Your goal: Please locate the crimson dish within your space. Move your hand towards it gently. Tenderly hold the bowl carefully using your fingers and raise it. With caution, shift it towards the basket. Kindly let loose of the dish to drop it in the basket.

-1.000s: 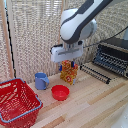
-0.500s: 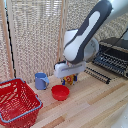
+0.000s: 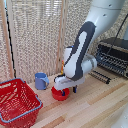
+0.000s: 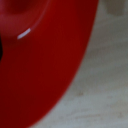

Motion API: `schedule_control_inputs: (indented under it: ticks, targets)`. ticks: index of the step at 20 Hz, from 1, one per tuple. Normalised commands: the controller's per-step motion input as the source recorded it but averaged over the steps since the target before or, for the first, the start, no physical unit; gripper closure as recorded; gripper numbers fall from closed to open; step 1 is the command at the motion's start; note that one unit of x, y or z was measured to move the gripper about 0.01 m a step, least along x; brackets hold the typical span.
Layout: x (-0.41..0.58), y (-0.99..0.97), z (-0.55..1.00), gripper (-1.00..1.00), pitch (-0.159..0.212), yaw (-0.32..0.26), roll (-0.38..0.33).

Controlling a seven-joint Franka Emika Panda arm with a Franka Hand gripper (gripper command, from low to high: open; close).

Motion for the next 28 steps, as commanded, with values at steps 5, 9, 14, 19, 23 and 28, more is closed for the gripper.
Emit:
schedule_control_inputs:
  ticks: [5, 9, 14, 19, 23, 28]
  targets:
    - [0.161, 0.00, -0.18, 1.00, -0.046, 0.001, 0.000]
    - [0.046, 0.01, -0.13, 1.00, -0.001, 0.030, 0.000]
    - [0.011, 0.02, -0.02, 1.00, 0.003, 0.041, 0.000]
    - [-0.039, 0.06, 0.25, 1.00, -0.010, -0.036, 0.005]
    - [0.002, 0.01, 0.97, 1.00, 0.013, -0.021, 0.032]
    - [0.220, 0.00, 1.00, 1.00, 0.003, 0.030, 0.007]
